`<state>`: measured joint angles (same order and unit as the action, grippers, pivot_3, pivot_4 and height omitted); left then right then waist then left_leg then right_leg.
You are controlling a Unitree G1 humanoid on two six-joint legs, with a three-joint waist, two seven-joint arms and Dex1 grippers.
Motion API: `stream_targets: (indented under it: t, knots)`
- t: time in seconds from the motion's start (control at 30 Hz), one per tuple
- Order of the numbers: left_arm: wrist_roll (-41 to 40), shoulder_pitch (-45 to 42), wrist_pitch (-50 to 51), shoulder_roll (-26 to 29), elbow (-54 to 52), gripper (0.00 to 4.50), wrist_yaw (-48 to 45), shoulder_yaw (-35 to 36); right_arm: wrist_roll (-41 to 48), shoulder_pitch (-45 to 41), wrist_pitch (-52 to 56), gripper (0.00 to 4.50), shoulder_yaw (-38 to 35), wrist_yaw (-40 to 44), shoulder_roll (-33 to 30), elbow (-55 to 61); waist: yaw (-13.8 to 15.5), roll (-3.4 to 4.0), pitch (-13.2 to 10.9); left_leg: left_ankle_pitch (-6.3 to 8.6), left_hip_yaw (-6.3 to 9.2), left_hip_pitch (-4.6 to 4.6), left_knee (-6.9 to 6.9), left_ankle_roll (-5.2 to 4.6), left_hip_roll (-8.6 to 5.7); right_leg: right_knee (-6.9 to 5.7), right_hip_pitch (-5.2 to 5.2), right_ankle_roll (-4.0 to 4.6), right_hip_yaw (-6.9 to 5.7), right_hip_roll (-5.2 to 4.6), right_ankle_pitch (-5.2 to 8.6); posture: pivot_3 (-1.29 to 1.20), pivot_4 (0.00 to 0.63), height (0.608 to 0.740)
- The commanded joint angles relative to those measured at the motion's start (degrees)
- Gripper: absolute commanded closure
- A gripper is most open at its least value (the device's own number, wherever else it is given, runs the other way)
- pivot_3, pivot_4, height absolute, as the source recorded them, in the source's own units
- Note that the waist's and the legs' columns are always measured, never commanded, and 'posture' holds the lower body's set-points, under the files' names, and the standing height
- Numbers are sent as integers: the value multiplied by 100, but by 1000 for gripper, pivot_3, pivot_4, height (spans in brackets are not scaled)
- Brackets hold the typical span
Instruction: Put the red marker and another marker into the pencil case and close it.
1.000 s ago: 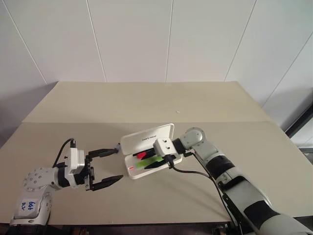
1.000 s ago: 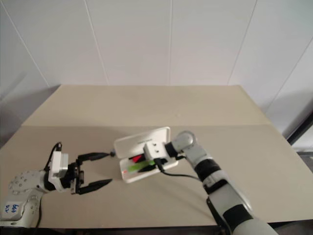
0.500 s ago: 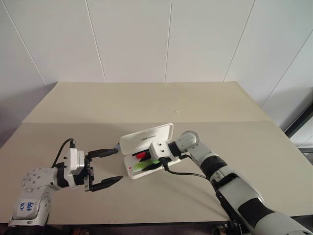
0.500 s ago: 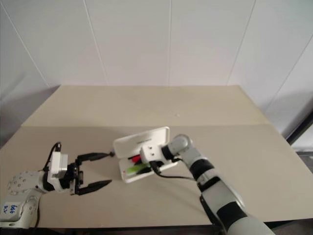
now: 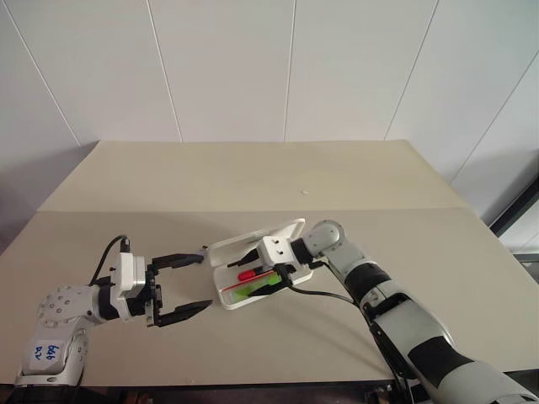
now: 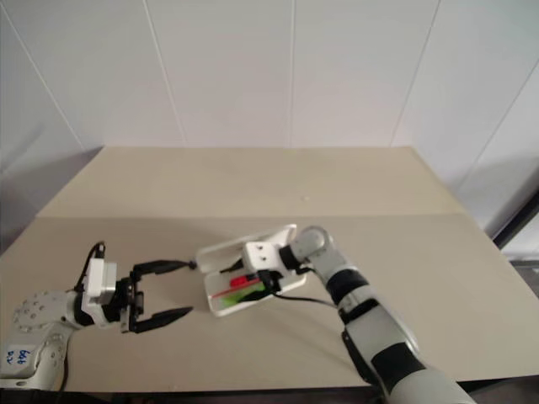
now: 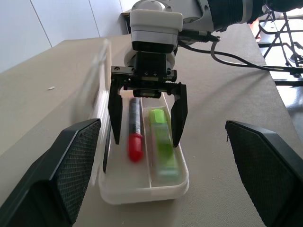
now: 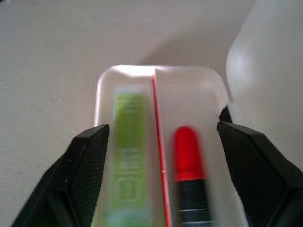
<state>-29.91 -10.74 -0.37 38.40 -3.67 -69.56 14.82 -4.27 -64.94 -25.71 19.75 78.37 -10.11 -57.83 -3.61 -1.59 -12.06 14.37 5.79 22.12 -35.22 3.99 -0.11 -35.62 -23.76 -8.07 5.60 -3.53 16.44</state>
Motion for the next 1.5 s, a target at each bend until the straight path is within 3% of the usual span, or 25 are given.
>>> stream_targets:
  t: [0.03, 0.37, 0.73, 1.13, 1.5]
  knots:
    - [-141, -91, -59, 68, -30, 0, 3, 114, 63, -131, 24, 16, -103, 52, 22, 158, 0, 0, 0, 0, 0, -1, 0, 0, 0, -1, 0, 0, 0, 0, 0, 0, 150, 740]
    - [-136, -160, -81, 47, 10, 0, -24, 86, 291, -99, 307, 16, -218, 287, -89, 549, -1, 1, -1, -1, 1, -2, 0, 3, 0, -3, 0, 0, 0, 1, 0, 0, 150, 740]
    - [-86, -137, -125, -41, -6, 0, 104, 69, 1157, 935, 1936, 16, -397, 739, -710, 3006, 29, 0, 0, -1, 4, 0, -1, 3, 0, -2, 0, 0, -1, -1, 0, 0, 150, 740]
    - [8, 71, -188, 36, -92, 0, 569, 256, 2123, 2491, 3571, 16, -1137, -339, -1441, 5754, 43, 0, 0, -1, 4, 1, -2, 2, 0, 1, 1, 1, 0, -1, 0, 0, 150, 740]
    - [570, 404, 164, -60, 14, 0, 2006, 489, 2603, 4094, 4389, 16, -2228, -1462, -2391, 7168, 85, -2, 1, -1, 3, 0, -2, -1, -2, 10, 8, 1, 0, -2, 1, 0, 150, 740]
